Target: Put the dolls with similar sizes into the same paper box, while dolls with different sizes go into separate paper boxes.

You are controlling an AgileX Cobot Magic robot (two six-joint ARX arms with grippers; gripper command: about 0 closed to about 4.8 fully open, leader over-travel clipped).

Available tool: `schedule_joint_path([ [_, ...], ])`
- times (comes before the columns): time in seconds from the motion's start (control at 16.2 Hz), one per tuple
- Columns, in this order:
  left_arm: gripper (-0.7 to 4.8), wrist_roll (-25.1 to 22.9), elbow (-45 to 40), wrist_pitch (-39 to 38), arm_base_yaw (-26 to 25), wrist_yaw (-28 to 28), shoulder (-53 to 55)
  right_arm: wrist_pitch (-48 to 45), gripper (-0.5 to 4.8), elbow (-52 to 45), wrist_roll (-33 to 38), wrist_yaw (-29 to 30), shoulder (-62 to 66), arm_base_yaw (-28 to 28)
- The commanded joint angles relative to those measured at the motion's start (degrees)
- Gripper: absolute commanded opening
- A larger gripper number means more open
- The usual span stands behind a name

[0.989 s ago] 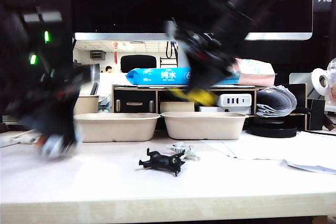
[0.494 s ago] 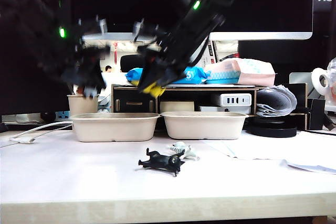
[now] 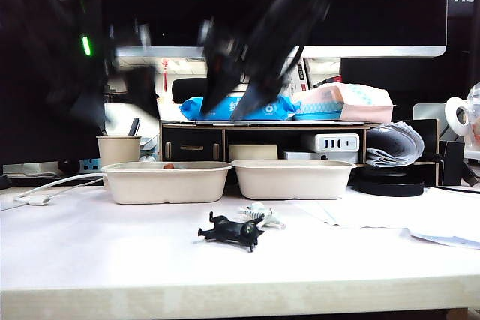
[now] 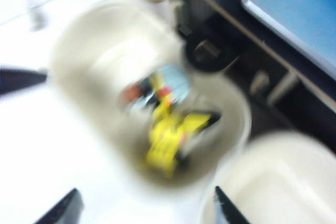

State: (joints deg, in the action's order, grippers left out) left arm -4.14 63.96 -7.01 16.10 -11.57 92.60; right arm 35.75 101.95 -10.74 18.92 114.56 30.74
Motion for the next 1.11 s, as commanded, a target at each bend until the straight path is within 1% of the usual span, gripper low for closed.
schedule_joint_path([
  [0.06, 3.90, 1.6, 0.4, -13.0, 1.3, -14.7, -5.8, 17.0, 3.14, 0.1, -3.3, -0.4, -5.4, 0.3],
  [0.12, 3.90, 1.2, 0.2, -17.1, 3.2, -16.0, -5.7, 20.2, 3.14, -1.4, -4.7, -1.1, -5.5, 0.3],
  [0.25, 3.90, 0.5, 0.2, -23.1, 9.6, -18.0, -4.8, 21.0, 3.06, -7.4, -6.0, -1.5, -5.5, 0.6],
  [0.31, 3.90, -1.2, 0.2, -25.2, 12.7, -16.9, -4.7, 20.5, 3.06, -10.1, -6.0, -2.3, -5.5, 0.6],
  [0.37, 3.90, -1.5, 0.2, -25.7, 14.6, -15.1, -4.7, 19.3, 3.06, -11.9, -6.0, -2.3, -5.5, 0.6],
  [0.43, 3.90, -1.5, 0.2, -26.1, 15.8, -12.9, -4.7, 17.9, 3.06, -13.3, -5.8, -2.3, -5.5, 0.6],
  [0.56, 3.90, -3.9, 0.2, -29.3, 18.5, -11.1, -4.7, 14.4, 3.06, -16.0, -5.1, -2.5, -5.4, 0.6],
  [0.62, 3.90, -7.9, 0.2, -33.3, 20.0, -8.5, -4.7, 12.1, 3.06, -17.5, -4.7, -2.5, -4.7, 1.0],
  [0.74, 3.91, -12.3, 0.2, -36.8, 21.2, -4.7, -4.7, 10.4, 3.06, -17.7, -4.2, -2.7, -3.0, 1.3],
  [0.8, 3.91, -13.8, 0.2, -37.2, 21.8, -4.4, -4.7, 9.5, 3.06, -17.7, -3.8, -2.9, -1.9, 1.8],
  [0.87, 3.91, -14.6, 0.2, -37.0, 22.3, -3.9, -4.7, 9.2, 3.06, -17.7, -3.7, -5.2, -0.9, 2.5],
  [0.93, 3.91, -16.0, 0.2, -36.9, 22.4, -3.1, -4.7, 9.1, 3.06, -17.7, -3.1, -10.4, 0.7, 3.9],
  [0.99, 3.91, -16.8, 0.2, -36.4, 22.8, -2.0, -4.7, 8.9, 3.05, -17.7, -2.8, -12.0, 1.6, 4.5],
  [1.05, 3.91, -17.5, 0.2, -35.6, 22.9, -1.2, -4.7, 8.5, 2.88, -17.7, -2.7, -12.0, 2.4, 5.0],
  [1.11, 3.91, -19.7, 0.2, -34.4, 23.0, -1.3, -4.7, 7.9, 1.88, -17.7, -2.4, -12.0, 3.1, 5.6],
])
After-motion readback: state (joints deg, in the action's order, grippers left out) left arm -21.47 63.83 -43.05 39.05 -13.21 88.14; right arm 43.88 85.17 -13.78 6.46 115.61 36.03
